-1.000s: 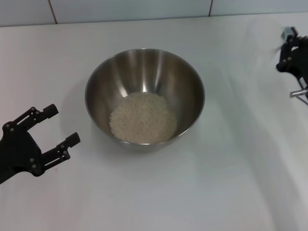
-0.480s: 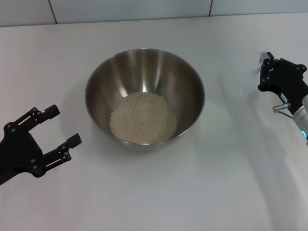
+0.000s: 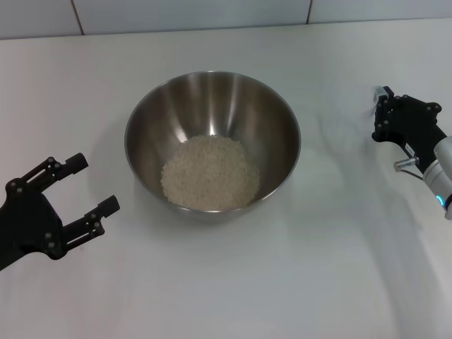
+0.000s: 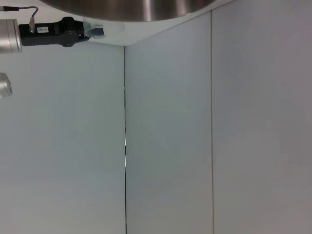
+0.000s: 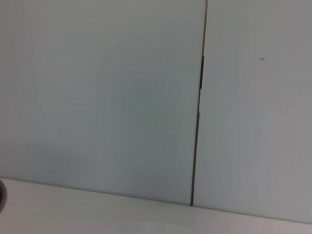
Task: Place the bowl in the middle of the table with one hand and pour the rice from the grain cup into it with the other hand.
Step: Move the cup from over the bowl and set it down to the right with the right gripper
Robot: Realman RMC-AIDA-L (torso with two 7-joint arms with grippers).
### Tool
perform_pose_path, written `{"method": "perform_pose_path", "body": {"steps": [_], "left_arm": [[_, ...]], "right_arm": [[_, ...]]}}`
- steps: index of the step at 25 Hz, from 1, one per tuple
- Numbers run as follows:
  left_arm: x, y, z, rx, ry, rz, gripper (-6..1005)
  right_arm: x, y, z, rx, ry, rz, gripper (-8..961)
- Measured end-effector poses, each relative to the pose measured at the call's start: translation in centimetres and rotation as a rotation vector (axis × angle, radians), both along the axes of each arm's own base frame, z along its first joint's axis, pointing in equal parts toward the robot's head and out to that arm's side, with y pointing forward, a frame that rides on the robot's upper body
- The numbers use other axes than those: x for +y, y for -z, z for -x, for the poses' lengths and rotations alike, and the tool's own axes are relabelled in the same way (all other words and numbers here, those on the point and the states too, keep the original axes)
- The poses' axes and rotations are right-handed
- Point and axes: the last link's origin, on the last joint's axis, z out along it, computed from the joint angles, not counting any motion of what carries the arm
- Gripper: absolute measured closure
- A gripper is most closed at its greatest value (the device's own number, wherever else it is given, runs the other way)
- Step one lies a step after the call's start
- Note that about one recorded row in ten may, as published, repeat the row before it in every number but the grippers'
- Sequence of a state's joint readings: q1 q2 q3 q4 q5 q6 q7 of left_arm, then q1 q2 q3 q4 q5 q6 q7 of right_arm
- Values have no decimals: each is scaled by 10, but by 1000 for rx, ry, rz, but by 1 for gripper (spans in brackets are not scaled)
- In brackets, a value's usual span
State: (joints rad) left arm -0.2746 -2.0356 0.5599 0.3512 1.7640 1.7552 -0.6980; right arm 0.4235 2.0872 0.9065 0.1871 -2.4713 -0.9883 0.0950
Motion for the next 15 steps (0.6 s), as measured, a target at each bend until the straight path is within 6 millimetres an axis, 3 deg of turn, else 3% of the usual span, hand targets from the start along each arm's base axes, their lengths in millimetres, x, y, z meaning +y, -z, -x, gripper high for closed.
{"method": "perform_pose_path", "body": {"steps": [15], "left_arm": [[-1,-3,0,-4,4,-5,199]], "right_arm": [[-2,5,0,42,9,41,925]]}}
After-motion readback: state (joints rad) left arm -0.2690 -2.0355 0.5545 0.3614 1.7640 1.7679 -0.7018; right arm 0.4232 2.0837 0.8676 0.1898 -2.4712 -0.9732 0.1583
